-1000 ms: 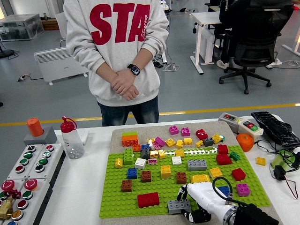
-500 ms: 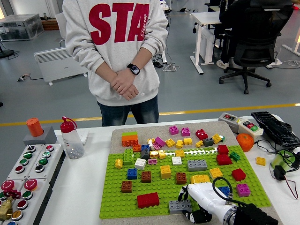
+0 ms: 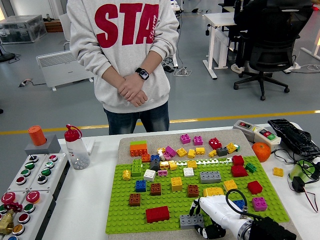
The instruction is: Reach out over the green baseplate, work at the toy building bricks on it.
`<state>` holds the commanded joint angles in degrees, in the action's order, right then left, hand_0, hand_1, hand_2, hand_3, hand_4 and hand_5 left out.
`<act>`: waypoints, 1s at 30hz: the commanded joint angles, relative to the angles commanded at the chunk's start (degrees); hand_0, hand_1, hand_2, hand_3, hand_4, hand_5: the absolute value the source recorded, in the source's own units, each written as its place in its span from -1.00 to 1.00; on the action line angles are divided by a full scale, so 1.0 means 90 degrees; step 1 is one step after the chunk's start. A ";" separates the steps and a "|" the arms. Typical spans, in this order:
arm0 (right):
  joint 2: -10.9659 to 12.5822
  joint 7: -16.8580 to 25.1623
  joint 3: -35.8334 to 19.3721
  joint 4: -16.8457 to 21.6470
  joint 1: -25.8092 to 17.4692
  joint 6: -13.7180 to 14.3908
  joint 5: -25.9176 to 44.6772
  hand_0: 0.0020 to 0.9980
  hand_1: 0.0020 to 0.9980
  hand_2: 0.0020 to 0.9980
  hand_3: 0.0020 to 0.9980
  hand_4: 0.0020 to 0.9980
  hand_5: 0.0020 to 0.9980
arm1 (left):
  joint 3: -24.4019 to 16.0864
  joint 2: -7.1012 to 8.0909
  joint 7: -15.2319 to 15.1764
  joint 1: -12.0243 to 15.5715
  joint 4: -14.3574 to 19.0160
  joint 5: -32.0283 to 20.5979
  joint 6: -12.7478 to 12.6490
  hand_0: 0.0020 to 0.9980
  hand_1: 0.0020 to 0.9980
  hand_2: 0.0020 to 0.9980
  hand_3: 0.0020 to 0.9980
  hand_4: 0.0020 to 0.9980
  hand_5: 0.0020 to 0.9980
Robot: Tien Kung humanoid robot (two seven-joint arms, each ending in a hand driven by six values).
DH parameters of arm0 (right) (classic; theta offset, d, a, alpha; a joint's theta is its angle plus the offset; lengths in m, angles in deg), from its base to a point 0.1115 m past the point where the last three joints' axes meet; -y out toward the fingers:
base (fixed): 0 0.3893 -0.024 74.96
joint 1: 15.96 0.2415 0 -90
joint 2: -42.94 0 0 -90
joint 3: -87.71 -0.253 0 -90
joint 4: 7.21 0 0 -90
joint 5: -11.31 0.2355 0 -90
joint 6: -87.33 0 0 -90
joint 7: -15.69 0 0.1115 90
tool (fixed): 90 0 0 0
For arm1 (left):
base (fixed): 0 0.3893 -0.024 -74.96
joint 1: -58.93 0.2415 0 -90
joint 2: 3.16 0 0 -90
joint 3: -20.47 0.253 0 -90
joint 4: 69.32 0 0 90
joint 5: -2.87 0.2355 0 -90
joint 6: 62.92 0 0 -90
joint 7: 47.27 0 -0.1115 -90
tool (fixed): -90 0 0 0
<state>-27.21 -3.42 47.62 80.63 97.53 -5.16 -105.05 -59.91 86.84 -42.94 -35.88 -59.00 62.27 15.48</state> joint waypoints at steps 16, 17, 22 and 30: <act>0.0014 -0.0063 0.0012 0.0019 -0.0019 -0.0037 -0.0102 -0.80 -0.47 0.46 0.55 0.54 -0.65 | -0.0015 0.0000 0.0046 0.0018 0.0000 0.0070 -0.0004 0.35 0.40 0.44 0.15 -0.34 1.00; 0.0015 -0.0062 0.0009 0.0024 -0.0021 -0.0038 -0.0104 -0.80 -0.47 0.46 0.55 0.54 -0.65 | -0.0016 0.0000 0.0048 0.0019 0.0000 0.0074 -0.0004 0.35 0.40 0.44 0.15 -0.34 1.00; 0.0031 -0.0063 -0.0024 0.0073 -0.0049 -0.0043 -0.0104 -0.80 -0.48 0.49 0.62 0.56 -0.63 | -0.0020 0.0000 0.0061 0.0033 0.0000 0.0092 -0.0003 0.34 0.40 0.44 0.15 -0.34 1.00; 0.0062 -0.0069 -0.0087 0.0171 -0.0089 -0.0025 -0.0086 -0.80 -0.48 0.50 0.65 0.57 -0.61 | -0.0006 0.0000 0.0067 0.0048 0.0000 0.0096 0.0004 0.34 0.40 0.44 0.15 -0.34 1.00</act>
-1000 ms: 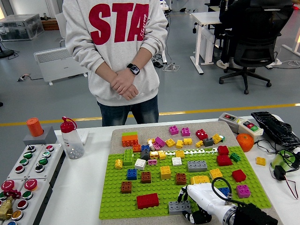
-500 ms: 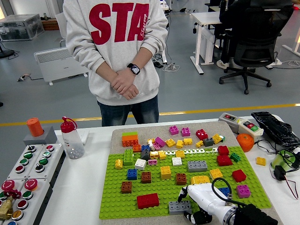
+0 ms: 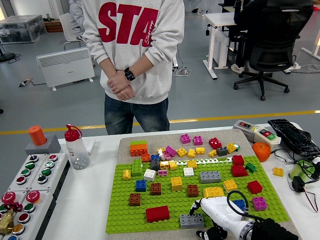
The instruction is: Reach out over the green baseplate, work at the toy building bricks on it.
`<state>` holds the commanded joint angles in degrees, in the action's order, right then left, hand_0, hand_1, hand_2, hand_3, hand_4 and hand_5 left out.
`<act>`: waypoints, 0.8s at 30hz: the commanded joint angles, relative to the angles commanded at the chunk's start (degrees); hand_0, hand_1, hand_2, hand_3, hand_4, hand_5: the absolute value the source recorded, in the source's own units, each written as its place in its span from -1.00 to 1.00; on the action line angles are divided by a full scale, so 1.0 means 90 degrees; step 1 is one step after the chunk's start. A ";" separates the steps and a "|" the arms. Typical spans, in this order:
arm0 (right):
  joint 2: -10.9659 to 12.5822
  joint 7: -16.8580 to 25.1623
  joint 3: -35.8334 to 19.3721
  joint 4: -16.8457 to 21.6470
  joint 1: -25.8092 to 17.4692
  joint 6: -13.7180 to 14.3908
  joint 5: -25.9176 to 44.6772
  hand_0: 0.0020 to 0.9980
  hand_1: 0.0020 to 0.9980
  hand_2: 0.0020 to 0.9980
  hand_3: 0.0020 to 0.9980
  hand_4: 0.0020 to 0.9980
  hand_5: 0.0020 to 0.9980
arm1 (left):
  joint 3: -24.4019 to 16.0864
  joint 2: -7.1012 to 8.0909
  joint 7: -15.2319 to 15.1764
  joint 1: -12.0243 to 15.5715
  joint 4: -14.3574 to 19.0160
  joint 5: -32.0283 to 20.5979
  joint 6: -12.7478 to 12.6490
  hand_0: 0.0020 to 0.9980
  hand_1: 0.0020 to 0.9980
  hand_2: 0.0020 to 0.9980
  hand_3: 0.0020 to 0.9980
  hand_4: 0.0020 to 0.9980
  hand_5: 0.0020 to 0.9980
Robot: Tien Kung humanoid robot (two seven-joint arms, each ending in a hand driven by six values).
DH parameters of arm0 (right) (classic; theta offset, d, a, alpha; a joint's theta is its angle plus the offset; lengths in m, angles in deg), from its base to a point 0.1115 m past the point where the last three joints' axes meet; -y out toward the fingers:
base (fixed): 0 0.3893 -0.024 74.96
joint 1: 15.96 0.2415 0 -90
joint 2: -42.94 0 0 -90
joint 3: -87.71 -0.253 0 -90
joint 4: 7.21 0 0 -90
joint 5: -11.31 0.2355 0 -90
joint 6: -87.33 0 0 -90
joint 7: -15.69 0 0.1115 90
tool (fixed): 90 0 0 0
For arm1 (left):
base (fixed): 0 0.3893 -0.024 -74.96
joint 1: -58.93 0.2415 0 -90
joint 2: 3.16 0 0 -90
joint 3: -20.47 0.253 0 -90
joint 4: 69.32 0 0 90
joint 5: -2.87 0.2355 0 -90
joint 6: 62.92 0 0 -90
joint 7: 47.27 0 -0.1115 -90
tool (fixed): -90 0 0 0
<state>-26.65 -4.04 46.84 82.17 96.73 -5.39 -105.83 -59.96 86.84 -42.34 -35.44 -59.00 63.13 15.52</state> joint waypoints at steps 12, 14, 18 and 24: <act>0.0093 0.0017 -0.0166 0.0342 -0.0035 0.0068 -0.0004 -0.79 -0.48 0.50 0.65 0.60 -0.57 | 0.0009 0.0000 0.0003 -0.0018 0.0000 -0.0019 0.0005 0.33 0.39 0.44 0.15 -0.34 1.00; 0.0104 0.0015 -0.0183 0.0399 -0.0037 0.0073 -0.0002 -0.79 -0.48 0.50 0.65 0.60 -0.57 | 0.0006 0.0000 0.0003 -0.0023 0.0000 -0.0014 0.0006 0.33 0.39 0.44 0.15 -0.34 1.00; 0.0121 0.0015 -0.0222 0.0488 -0.0044 0.0098 0.0013 -0.79 -0.48 0.50 0.65 0.63 -0.53 | 0.0000 0.0000 0.0004 -0.0031 0.0000 -0.0008 0.0007 0.32 0.39 0.43 0.15 -0.34 1.00; 0.0138 0.0135 -0.0307 0.0600 -0.0079 0.0461 0.0123 -0.79 -0.49 0.41 0.55 0.60 -0.54 | 0.0002 0.0000 0.0009 -0.0037 0.0000 -0.0005 0.0009 0.32 0.39 0.43 0.15 -0.34 1.00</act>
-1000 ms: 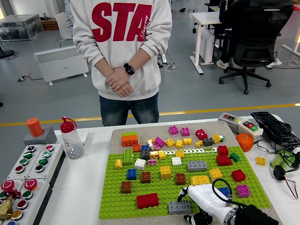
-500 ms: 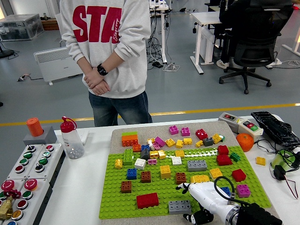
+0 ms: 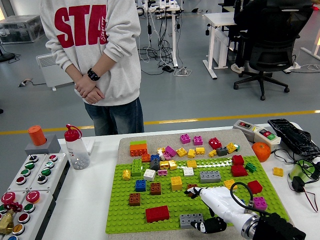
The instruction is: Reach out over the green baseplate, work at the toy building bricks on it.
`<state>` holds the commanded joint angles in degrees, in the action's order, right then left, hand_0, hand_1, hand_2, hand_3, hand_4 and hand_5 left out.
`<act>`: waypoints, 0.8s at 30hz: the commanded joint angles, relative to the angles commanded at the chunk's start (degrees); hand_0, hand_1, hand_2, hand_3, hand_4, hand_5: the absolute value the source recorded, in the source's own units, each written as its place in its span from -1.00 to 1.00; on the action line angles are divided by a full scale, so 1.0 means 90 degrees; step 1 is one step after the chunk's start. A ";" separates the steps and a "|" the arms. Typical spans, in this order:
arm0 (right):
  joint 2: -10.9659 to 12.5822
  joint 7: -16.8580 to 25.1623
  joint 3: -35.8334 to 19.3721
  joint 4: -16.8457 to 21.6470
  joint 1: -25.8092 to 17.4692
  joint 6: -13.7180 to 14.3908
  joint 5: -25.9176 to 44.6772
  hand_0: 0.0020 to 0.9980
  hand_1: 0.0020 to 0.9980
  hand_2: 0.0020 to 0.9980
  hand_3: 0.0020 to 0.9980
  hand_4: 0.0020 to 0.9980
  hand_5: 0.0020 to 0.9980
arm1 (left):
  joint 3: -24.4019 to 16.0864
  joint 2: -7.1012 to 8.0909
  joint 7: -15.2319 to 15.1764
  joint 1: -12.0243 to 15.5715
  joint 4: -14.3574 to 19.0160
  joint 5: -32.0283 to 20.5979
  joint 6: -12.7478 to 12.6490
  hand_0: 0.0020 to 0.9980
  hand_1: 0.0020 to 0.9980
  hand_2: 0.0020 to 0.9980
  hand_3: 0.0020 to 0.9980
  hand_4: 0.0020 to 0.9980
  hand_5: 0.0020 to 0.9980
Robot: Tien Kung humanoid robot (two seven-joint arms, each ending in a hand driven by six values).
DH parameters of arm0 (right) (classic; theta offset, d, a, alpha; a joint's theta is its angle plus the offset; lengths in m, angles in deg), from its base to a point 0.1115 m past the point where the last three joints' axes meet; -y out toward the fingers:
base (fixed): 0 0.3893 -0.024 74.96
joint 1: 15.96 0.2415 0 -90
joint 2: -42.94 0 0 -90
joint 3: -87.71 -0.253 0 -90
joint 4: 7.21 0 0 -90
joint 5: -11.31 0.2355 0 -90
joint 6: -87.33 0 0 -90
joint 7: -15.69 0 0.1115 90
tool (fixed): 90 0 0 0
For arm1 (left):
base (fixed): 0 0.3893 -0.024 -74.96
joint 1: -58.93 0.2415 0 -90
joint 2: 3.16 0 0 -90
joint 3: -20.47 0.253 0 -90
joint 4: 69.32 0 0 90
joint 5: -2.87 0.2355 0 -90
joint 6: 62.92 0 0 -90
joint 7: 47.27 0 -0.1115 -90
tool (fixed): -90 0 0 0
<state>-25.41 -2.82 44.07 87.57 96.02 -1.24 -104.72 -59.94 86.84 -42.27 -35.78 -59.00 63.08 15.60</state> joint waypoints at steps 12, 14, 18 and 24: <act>-0.0128 0.0311 -0.0226 -0.0144 0.0061 0.0922 0.0110 -0.83 -0.46 0.30 0.42 0.44 -0.65 | 0.0000 0.0000 0.0015 -0.0005 0.0000 0.0010 0.0005 0.32 0.39 0.43 0.15 -0.34 1.00; -0.0170 0.0311 -0.0225 -0.0159 0.0089 0.0938 0.0109 -0.83 -0.46 0.30 0.42 0.44 -0.65 | 0.0003 0.0000 0.0016 -0.0006 0.0000 0.0006 0.0005 0.32 0.39 0.43 0.15 -0.34 1.00; -0.0280 0.0330 -0.0165 -0.0201 0.0179 0.0987 0.0103 -0.83 -0.45 0.31 0.41 0.45 -0.64 | 0.0012 0.0000 0.0020 -0.0009 0.0000 0.0001 0.0005 0.32 0.39 0.43 0.15 -0.34 1.00; -0.0390 0.0355 -0.0045 -0.0309 0.0295 0.1100 0.0081 -0.70 -0.36 0.32 0.40 0.43 -0.64 | 0.0020 0.0000 0.0029 -0.0011 0.0000 0.0005 0.0006 0.32 0.39 0.43 0.15 -0.34 1.00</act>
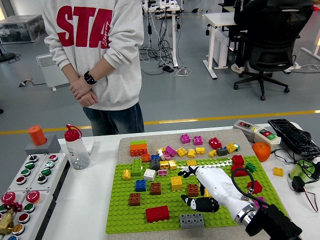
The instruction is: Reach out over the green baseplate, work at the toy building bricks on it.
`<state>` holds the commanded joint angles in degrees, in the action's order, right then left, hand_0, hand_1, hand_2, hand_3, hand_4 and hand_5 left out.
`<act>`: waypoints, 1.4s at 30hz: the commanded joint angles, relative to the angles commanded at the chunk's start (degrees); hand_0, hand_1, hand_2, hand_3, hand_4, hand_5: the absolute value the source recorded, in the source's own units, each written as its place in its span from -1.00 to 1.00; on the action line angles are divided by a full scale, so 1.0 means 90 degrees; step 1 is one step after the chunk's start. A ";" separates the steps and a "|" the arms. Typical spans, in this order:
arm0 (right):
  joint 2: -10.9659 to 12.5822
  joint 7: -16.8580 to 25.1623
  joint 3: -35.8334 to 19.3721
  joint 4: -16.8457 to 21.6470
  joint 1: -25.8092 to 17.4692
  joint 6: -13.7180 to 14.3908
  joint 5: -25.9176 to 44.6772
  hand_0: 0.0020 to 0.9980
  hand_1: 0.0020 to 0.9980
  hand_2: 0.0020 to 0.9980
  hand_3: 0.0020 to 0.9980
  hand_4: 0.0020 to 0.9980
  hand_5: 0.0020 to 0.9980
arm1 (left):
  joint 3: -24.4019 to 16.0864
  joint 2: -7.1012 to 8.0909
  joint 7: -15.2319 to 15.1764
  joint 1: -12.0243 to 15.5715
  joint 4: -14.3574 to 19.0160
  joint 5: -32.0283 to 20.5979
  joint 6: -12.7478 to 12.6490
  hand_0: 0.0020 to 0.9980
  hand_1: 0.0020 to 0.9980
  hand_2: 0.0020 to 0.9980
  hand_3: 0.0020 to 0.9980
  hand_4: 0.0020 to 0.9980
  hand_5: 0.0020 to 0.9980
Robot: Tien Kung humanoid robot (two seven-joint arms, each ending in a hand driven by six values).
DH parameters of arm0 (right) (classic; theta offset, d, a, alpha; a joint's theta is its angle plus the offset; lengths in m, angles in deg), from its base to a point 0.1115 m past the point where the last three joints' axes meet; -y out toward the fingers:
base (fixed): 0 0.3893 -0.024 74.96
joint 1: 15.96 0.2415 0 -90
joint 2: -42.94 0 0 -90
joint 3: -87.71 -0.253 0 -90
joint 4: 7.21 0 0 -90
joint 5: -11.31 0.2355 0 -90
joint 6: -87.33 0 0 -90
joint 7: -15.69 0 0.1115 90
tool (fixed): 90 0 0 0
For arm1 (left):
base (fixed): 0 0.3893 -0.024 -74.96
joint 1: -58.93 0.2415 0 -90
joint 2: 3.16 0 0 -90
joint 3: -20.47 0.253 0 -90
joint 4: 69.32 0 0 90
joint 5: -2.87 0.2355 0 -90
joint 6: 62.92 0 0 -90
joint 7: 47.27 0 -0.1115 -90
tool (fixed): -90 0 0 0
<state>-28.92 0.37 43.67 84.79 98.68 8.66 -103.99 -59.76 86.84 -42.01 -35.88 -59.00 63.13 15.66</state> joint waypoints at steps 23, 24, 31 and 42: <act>-0.0218 -0.0022 0.0757 -0.0423 0.0364 -0.0091 0.0189 0.83 0.68 0.70 0.59 0.42 -0.66 | 0.0003 0.0000 0.0059 0.0020 0.0000 0.0069 -0.0009 0.32 0.39 0.43 0.15 -0.34 1.00; -0.0224 -0.0014 0.0784 -0.0440 0.0374 -0.0064 0.0204 0.83 0.68 0.70 0.59 0.42 -0.66 | 0.0003 0.0000 0.0063 0.0023 0.0000 0.0073 -0.0010 0.32 0.39 0.43 0.15 -0.34 1.00; -0.0196 -0.0094 0.0835 -0.0667 0.0374 0.0115 0.0135 0.80 0.64 0.69 0.72 0.37 -0.69 | 0.0000 0.0000 0.0096 0.0068 0.0000 0.0114 -0.0015 0.32 0.39 0.43 0.15 -0.34 1.00; -0.0038 -0.0075 0.0671 -0.0826 0.0281 0.0120 0.0045 0.72 0.55 0.56 0.61 0.33 -0.73 | 0.0026 0.0000 0.0107 0.0128 0.0000 0.0119 -0.0012 0.32 0.39 0.43 0.15 -0.35 1.00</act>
<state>-29.27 -0.30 49.71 77.35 101.20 9.75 -103.59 -59.53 86.84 -41.04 -34.73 -59.00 64.20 15.55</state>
